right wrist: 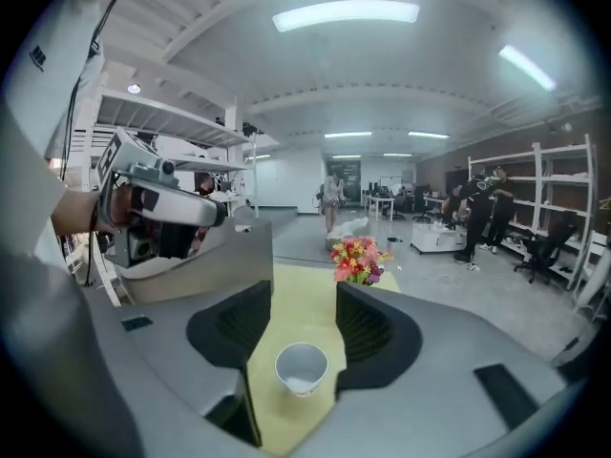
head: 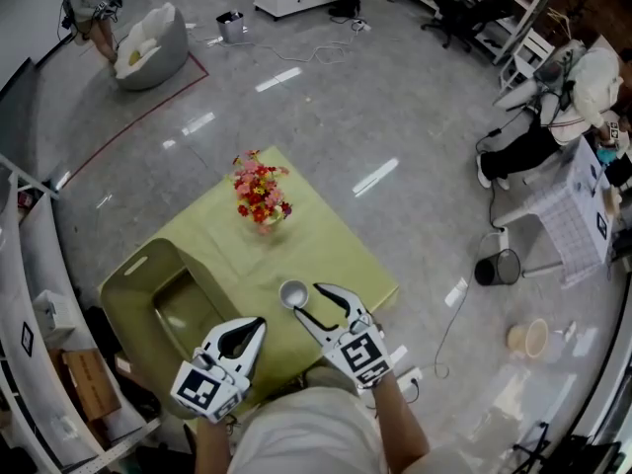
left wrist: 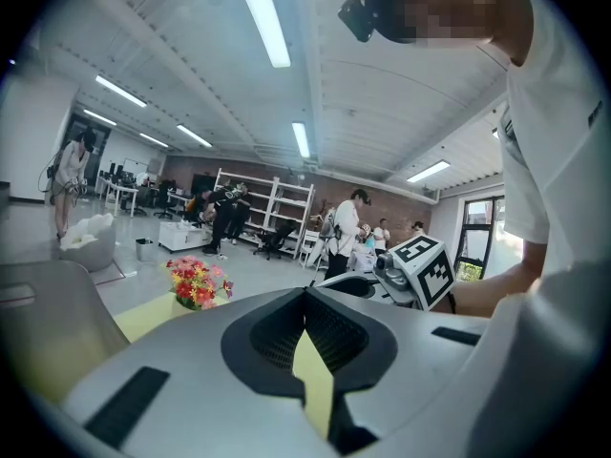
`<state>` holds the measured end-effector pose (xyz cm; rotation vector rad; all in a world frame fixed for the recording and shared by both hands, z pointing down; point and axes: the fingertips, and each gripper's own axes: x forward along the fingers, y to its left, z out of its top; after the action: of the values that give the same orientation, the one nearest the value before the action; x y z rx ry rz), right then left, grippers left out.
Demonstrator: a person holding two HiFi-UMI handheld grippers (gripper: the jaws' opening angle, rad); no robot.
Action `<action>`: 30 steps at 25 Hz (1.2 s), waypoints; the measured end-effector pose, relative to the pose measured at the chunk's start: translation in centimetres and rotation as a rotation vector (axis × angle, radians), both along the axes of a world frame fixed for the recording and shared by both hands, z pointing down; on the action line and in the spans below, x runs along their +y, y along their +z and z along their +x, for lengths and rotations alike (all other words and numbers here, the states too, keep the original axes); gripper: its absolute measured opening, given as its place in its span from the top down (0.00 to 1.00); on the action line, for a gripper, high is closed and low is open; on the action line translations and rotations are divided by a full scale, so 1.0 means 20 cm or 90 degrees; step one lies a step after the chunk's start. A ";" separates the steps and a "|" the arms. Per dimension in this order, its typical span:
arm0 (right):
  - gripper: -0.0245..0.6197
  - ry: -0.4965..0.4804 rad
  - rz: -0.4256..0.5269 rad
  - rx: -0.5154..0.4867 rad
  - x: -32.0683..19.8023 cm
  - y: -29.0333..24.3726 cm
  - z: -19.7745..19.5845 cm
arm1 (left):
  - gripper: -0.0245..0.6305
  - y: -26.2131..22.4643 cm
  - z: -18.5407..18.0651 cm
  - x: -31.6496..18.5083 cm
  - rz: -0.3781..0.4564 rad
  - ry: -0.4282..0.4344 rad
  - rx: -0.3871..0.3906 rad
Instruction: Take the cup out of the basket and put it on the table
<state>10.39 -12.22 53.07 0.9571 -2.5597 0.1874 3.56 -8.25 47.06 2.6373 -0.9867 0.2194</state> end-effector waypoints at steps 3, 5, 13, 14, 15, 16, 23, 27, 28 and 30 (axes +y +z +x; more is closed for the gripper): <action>0.77 0.008 0.007 -0.043 0.05 -0.07 0.01 | 0.95 -0.01 0.02 0.01 0.000 0.006 0.002; 0.84 0.005 0.000 -0.079 0.10 -0.10 0.00 | 0.95 -0.01 0.03 0.02 0.000 0.008 0.004; 0.95 -0.005 -0.038 -0.181 0.27 -0.15 -0.08 | 0.95 0.00 0.04 0.09 0.002 0.027 0.013; 0.95 -0.008 -0.040 -0.181 0.28 -0.15 -0.08 | 0.95 0.00 0.05 0.09 0.001 0.027 0.014; 0.95 -0.010 -0.040 -0.180 0.29 -0.15 -0.08 | 0.95 0.01 0.05 0.10 0.000 0.027 0.014; 0.95 -0.013 -0.040 -0.180 0.30 -0.16 -0.08 | 0.95 0.01 0.06 0.11 -0.001 0.030 0.012; 0.95 -0.018 -0.036 -0.165 0.33 -0.14 -0.06 | 0.95 0.03 0.08 0.16 -0.002 0.036 0.009; 0.95 -0.020 -0.036 -0.162 0.33 -0.14 -0.07 | 0.95 0.02 0.07 0.15 0.003 0.036 0.004; 0.95 -0.020 -0.036 -0.161 0.34 -0.14 -0.07 | 0.95 0.03 0.07 0.15 0.003 0.035 0.004; 0.95 -0.019 -0.036 -0.161 0.34 -0.13 -0.07 | 0.95 0.03 0.07 0.15 0.000 0.032 0.007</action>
<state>8.94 -5.48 50.40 0.9244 -2.7788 0.3919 4.88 -5.18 47.70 2.6627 -0.9189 0.2168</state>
